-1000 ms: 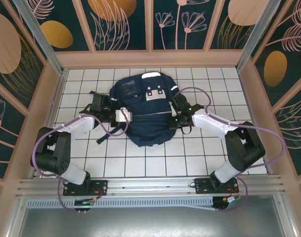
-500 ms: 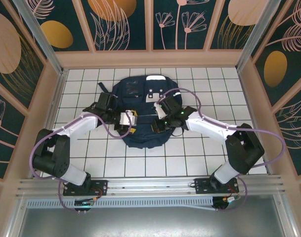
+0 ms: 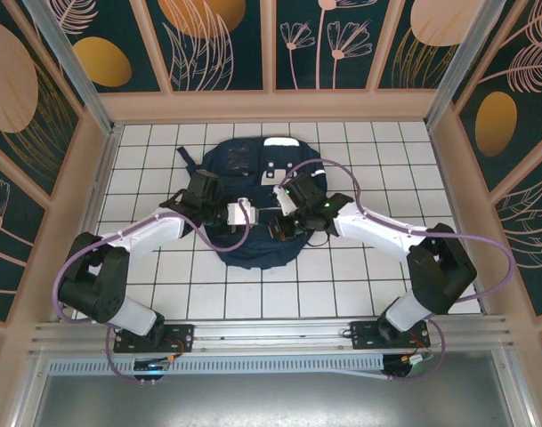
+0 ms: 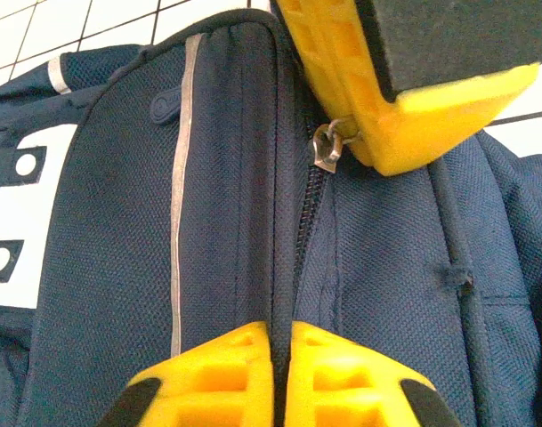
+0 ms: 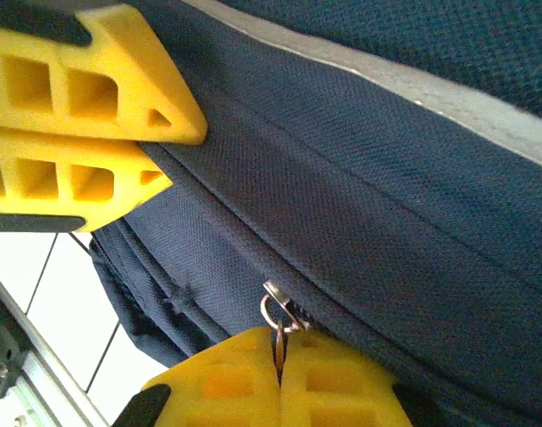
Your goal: Pack the student bag
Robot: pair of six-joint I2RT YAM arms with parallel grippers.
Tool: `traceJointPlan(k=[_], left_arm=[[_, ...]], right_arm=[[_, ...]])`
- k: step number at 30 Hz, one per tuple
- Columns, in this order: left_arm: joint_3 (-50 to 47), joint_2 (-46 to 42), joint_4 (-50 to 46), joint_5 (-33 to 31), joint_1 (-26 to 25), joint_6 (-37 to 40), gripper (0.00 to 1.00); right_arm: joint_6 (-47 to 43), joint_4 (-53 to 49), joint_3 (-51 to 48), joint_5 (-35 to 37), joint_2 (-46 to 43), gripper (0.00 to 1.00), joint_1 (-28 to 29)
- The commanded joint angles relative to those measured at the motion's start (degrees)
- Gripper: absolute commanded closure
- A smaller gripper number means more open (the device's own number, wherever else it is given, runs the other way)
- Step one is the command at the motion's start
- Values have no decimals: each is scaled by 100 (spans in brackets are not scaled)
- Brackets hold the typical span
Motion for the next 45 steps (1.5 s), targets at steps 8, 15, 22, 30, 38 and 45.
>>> traceJointPlan(k=[8,15,22,30,38,45], left_arm=[[-344,-283,-214,-37,220,564,100],[-668,-488,-525,367,363,1253,100],[-809,-654,-857,635,350,1878,100],[-762,-721,-1035,970,350,2067,100],[-725,-951,-660,1099,350,1223,86],[-541,-2047,1152,-458,367,-2816,1]], right_arm=[[-1174,-819,-419,687,-119,93,-1900],[-946,-263,-80,1695,400,85,-2859],[-2415,254,195,691,630,68,-2602],[-3122,79,546,1345,1087,62,-2986],[-1582,439,-5,1605,-157,57,-3017],[-570,2243,-1736,2623,-2811,1,-3145]])
